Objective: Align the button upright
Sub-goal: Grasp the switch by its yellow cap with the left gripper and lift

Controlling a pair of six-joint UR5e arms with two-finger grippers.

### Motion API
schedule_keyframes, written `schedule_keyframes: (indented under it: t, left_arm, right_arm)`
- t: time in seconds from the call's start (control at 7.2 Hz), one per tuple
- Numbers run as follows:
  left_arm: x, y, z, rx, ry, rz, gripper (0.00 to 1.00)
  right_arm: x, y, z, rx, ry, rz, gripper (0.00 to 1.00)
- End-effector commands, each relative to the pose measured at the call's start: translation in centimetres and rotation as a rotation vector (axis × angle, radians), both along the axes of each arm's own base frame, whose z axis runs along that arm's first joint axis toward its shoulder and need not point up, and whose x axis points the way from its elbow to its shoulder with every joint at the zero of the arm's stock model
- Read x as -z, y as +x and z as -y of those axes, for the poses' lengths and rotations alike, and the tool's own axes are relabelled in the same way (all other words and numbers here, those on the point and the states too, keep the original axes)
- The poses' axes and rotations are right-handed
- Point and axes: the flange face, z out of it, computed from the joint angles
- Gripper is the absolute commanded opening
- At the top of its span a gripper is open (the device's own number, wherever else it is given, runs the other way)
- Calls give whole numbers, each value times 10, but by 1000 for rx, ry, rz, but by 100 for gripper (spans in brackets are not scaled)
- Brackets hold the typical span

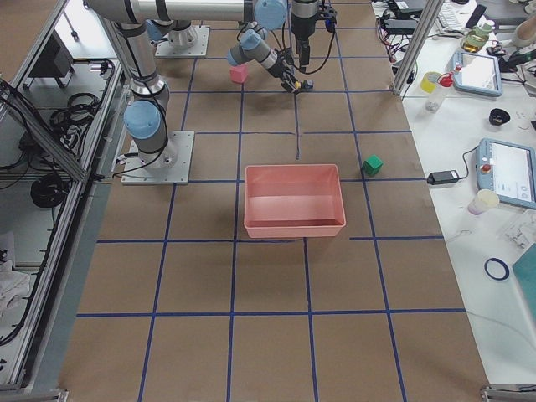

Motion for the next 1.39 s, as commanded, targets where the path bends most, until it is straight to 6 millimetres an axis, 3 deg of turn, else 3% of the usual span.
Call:
schedule_keyframes:
  t: [0.0,0.28,0.56,0.69,0.83,1.11,1.25]
  left_arm:
    - [2,1,-2,21,-1,21,82]
    - [2,5,-2,0,-24,36,78]
    - [3,9,-6,-13,-32,49,62]
    - [5,11,-9,-16,-31,54,54]
    - [5,11,-9,-16,-31,54,52]
    - [4,11,-7,-18,-34,52,34]
    - [-4,10,-7,-16,-45,42,30]
  right_arm:
    - [-2,1,-4,-1,8,9,100]
    - [-5,0,-7,0,14,1,100]
    - [-5,-5,-10,-3,33,-4,100]
    - [-4,-18,-10,24,55,1,100]
    - [-7,-26,-9,36,50,3,100]
    - [-9,-26,-11,35,49,3,100]
    - [-8,-25,-10,35,44,1,100]
